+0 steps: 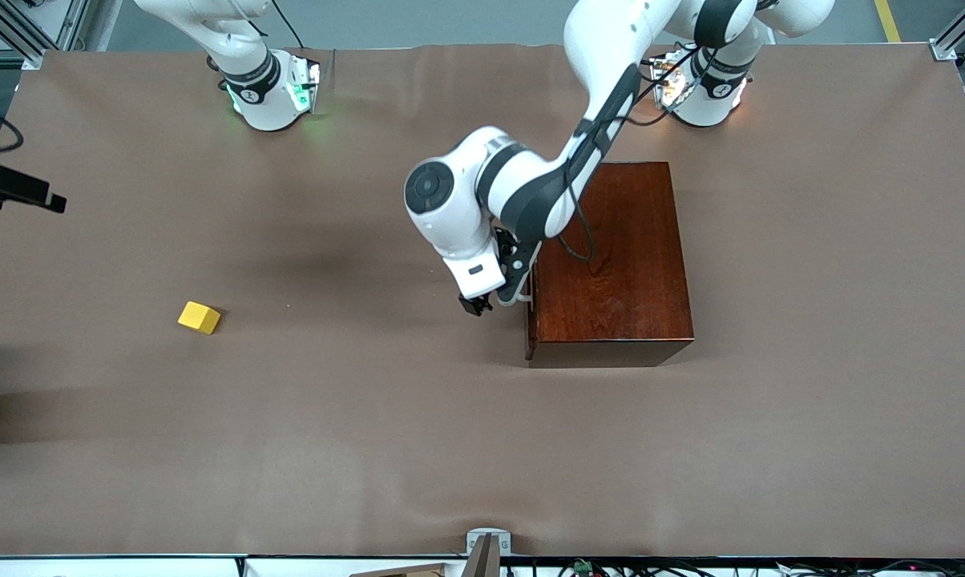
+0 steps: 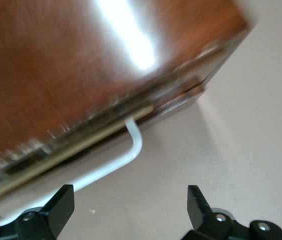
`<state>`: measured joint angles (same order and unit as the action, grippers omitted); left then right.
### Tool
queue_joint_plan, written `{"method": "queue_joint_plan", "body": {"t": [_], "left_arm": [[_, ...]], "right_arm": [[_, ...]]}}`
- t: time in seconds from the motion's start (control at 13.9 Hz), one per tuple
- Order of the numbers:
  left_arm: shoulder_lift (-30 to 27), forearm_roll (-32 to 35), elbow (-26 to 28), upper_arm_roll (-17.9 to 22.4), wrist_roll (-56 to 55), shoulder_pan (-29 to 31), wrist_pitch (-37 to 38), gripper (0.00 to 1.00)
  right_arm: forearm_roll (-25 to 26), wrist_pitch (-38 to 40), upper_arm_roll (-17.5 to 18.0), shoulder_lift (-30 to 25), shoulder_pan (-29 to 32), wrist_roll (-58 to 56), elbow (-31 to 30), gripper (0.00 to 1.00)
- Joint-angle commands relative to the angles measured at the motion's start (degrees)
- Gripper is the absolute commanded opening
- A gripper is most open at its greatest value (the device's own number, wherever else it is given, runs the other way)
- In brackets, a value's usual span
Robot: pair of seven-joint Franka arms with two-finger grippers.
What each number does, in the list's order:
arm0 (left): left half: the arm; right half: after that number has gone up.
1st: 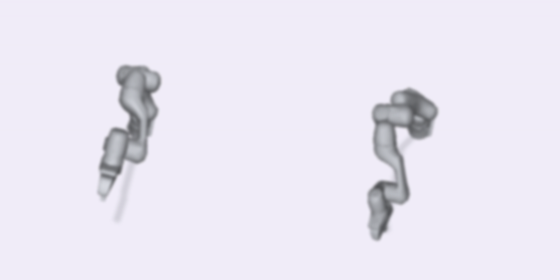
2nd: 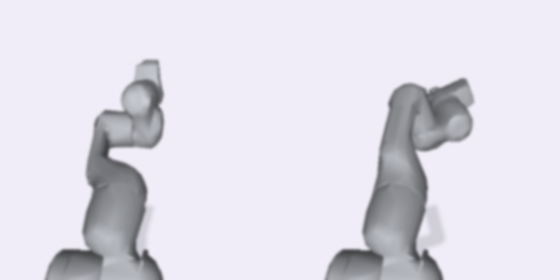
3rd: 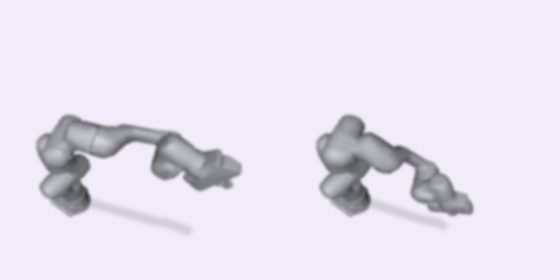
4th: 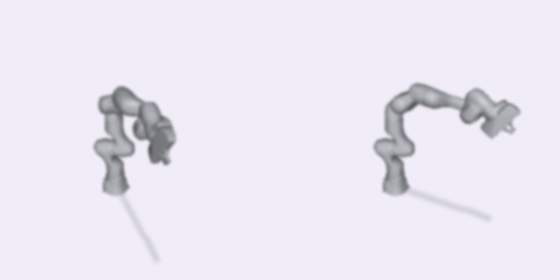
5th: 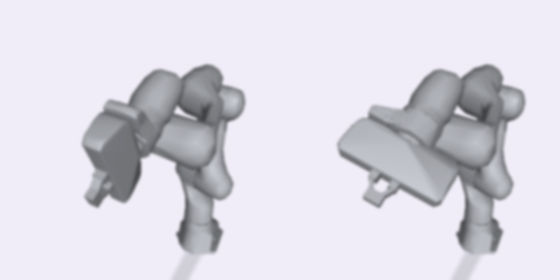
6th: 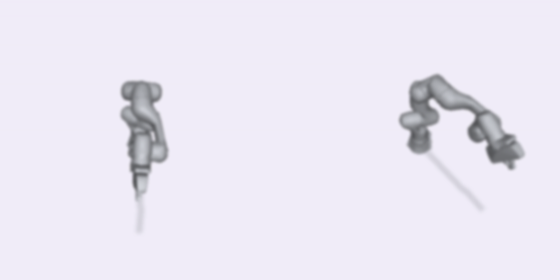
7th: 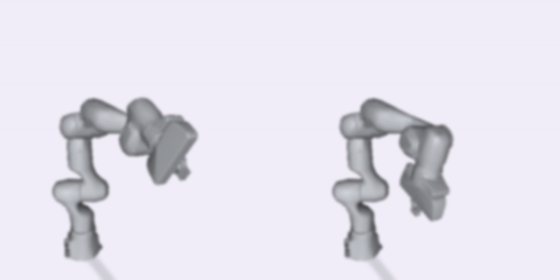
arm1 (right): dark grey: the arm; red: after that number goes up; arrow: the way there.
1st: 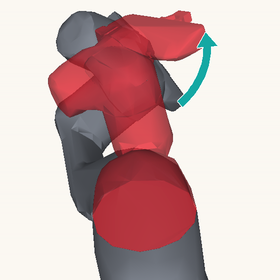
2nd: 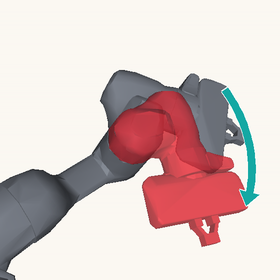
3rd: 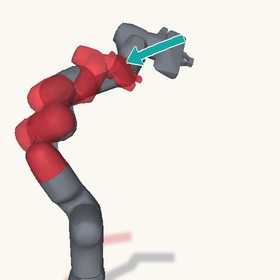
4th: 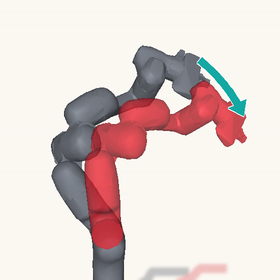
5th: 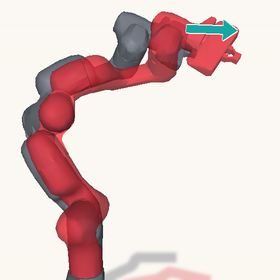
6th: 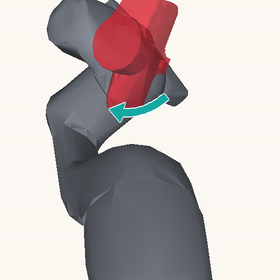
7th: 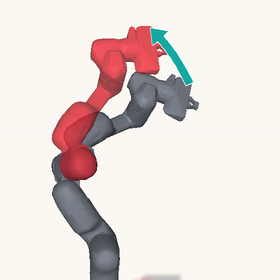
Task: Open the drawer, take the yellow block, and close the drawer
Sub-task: 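Push the drawer fully shut with the left gripper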
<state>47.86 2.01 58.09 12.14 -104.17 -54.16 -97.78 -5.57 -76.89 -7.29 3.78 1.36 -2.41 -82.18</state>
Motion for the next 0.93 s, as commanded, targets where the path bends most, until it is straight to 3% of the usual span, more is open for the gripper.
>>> {"method": "queue_joint_plan", "body": {"t": [0.0,0.22,0.43,0.86], "left_arm": [[-9.87,1.69,3.77,0.51,11.76,1.25,5.3,1.0],[-16.2,1.6,3.96,0.34,27.65,6.07,12.33,1.0],[-20.6,0.99,4.31,0.16,41.62,11.69,13.93,1.0],[-29.74,1.42,6.67,0.16,81.7,24.96,18.94,1.0]], "right_arm": [[-0.06,-0.36,-2.02,-3.59,-3.37,1.27,-3.16,1.0],[0.03,-0.45,-1.94,-4.74,-3.38,1.18,-3.87,1.0],[0.47,-0.89,-1.59,-5.09,-3.03,1.18,-4.22,1.0],[1.17,-1.24,-1.33,-5.01,-2.33,0.74,-4.13,1.0]]}}
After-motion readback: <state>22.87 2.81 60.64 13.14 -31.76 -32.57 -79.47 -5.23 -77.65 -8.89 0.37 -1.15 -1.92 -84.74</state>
